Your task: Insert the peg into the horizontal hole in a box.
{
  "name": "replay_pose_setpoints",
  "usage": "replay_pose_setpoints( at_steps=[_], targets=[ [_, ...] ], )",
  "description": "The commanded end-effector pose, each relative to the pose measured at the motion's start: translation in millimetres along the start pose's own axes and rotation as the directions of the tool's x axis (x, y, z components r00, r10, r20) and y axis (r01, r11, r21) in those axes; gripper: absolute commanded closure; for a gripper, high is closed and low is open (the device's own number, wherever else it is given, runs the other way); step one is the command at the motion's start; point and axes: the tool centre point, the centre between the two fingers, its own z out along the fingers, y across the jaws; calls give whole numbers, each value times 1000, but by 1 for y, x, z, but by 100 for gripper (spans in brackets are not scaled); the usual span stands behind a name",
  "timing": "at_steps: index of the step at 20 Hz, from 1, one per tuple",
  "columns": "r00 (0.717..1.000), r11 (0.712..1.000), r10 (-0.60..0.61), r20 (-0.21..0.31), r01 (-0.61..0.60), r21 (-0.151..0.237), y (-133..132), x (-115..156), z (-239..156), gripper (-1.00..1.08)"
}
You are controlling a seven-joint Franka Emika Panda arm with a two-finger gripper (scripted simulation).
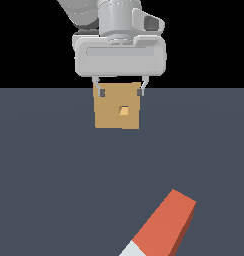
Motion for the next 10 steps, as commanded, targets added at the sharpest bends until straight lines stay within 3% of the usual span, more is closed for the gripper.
replay_pose_setpoints(
  at_steps=[1, 6, 10],
  targets=[
    [1000, 1000, 0, 0, 0, 0, 0, 0, 0, -92],
    [1000, 1000, 31, 1, -31, 0, 3, -10, 4, -92],
    [995, 995, 101, 3, -101, 1, 10, -34, 14, -92]
  ],
)
